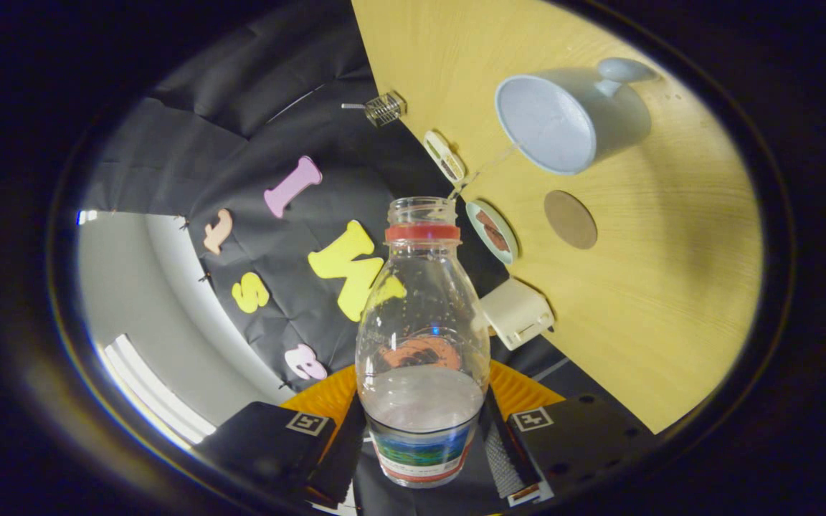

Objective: Take the bottle from table, then pour the juice into the cup, finally place the bottle on the coaster

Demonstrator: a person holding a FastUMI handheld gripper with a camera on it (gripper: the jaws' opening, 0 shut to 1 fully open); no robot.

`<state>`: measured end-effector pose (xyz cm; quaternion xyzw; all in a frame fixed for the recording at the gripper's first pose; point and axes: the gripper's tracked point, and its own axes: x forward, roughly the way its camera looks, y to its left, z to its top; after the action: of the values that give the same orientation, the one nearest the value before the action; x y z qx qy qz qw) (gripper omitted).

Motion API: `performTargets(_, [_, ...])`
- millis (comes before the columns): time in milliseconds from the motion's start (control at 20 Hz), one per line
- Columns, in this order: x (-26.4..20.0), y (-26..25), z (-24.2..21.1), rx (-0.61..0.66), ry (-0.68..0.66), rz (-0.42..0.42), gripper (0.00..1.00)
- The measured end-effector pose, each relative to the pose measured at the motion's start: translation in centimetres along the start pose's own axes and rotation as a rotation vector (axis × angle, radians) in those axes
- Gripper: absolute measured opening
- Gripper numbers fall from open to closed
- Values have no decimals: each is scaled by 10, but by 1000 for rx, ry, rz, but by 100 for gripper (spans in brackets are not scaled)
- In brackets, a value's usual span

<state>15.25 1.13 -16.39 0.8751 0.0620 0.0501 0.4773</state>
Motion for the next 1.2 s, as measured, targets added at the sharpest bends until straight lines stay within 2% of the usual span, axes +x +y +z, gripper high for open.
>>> performTargets(250, [-4, 21, 2, 82, -12, 88, 78])
performTargets(700, [-4, 19, 9, 118, -16, 79, 77])
performTargets(950, [-6, 12, 10, 86, -19, 66, 78])
performTargets(1050, [-6, -1, 12, 34, -28, 12, 78])
performTargets(1200, [-8, -27, 11, -207, -23, -107, 78])
